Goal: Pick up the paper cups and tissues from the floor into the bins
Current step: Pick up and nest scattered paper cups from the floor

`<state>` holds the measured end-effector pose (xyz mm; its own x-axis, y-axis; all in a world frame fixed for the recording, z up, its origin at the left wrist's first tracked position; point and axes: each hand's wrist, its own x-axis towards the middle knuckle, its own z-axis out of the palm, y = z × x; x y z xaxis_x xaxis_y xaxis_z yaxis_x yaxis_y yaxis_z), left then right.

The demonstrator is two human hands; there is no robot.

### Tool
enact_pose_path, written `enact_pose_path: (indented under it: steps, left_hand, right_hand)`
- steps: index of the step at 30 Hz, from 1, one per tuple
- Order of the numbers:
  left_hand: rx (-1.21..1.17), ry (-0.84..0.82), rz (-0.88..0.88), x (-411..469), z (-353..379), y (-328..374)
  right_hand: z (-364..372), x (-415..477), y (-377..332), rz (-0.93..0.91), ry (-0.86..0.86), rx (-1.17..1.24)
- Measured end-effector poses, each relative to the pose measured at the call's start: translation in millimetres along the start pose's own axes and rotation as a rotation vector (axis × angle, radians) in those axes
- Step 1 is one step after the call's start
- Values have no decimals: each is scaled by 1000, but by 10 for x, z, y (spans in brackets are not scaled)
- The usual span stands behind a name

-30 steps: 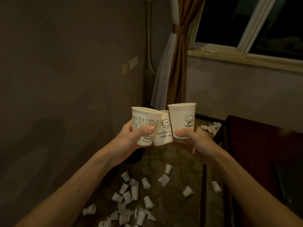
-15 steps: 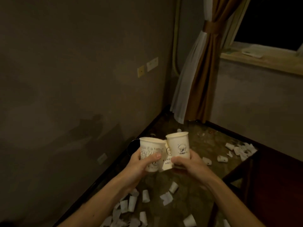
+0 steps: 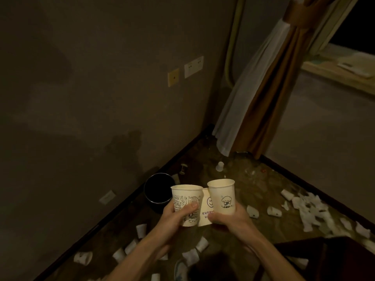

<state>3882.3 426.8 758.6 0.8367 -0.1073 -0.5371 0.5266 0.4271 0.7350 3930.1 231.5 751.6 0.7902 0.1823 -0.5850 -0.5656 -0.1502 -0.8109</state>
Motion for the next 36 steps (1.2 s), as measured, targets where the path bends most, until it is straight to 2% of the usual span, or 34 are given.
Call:
enact_pose_path:
  steps: [7, 12, 17, 22, 28, 36]
  left_hand:
    - [-257, 123, 36, 610, -110, 138]
    - [-390, 337, 88, 938, -261, 64]
    - [-528, 538, 87, 1331, -409, -105]
    - [-626, 785, 72, 1875, -210, -205]
    - [-834, 898, 80, 2473, -30, -191]
    - [-1048, 898, 94, 2950, -505, -634]
  right_hand:
    - [17, 695, -436, 59, -55, -86]
    - [227, 1265, -721, 34, -225, -287]
    - [354, 1987, -687, 170, -400, -361]
    - [348, 2827, -691, 254, -555, -438]
    - [110, 3503, -626, 305, -552, -454]
    - [270, 4132, -94, 432, -460, -371]
